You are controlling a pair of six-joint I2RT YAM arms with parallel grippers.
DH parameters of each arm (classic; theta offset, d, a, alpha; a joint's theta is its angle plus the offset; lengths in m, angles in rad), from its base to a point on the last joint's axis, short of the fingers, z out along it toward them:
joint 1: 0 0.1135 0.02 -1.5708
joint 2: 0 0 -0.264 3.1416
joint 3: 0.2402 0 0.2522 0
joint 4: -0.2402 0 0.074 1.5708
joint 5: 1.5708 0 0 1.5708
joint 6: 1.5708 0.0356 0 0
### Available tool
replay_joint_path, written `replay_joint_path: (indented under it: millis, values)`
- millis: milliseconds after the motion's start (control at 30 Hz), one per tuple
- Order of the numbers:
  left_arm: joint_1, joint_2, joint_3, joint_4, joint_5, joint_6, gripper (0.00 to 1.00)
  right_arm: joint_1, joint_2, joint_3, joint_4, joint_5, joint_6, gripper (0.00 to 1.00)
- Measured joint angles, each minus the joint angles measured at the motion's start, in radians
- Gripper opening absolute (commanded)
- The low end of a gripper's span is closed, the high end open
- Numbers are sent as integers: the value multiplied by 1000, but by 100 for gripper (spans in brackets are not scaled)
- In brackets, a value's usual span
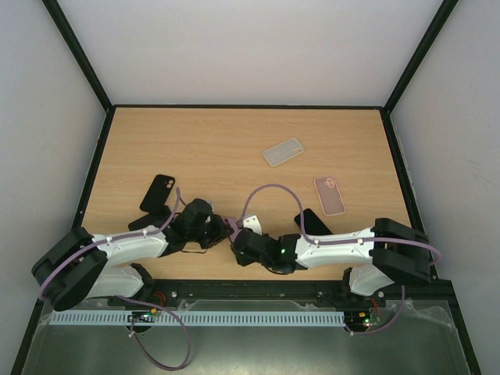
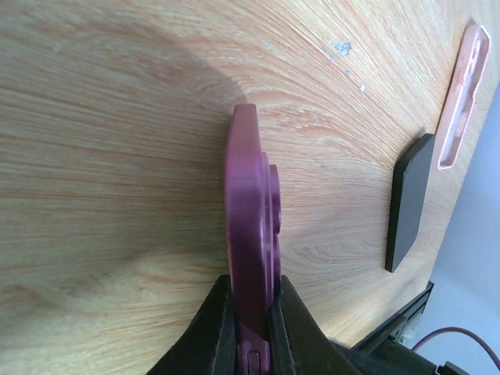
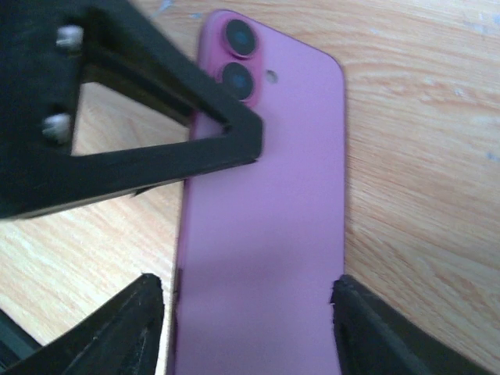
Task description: Put the phone into the phone case
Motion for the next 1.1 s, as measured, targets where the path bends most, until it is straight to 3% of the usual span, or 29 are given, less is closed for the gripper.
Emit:
replay_joint_path:
  millis: [300, 633, 733, 1100]
  values:
    - [-52, -15, 92, -175, -71, -69, 2, 118, 56, 120, -110, 126, -14, 45]
    - [-69, -17, 112, -235, -92, -145, 3, 137, 104, 147, -183, 210, -32, 11]
    - [-70, -21, 114, -232, -89, -178, 12, 142, 86, 136, -181, 240, -44, 3]
    - [-71, -109, 151, -303, -132, -192, 65, 144, -19, 19, -123, 290, -15, 2]
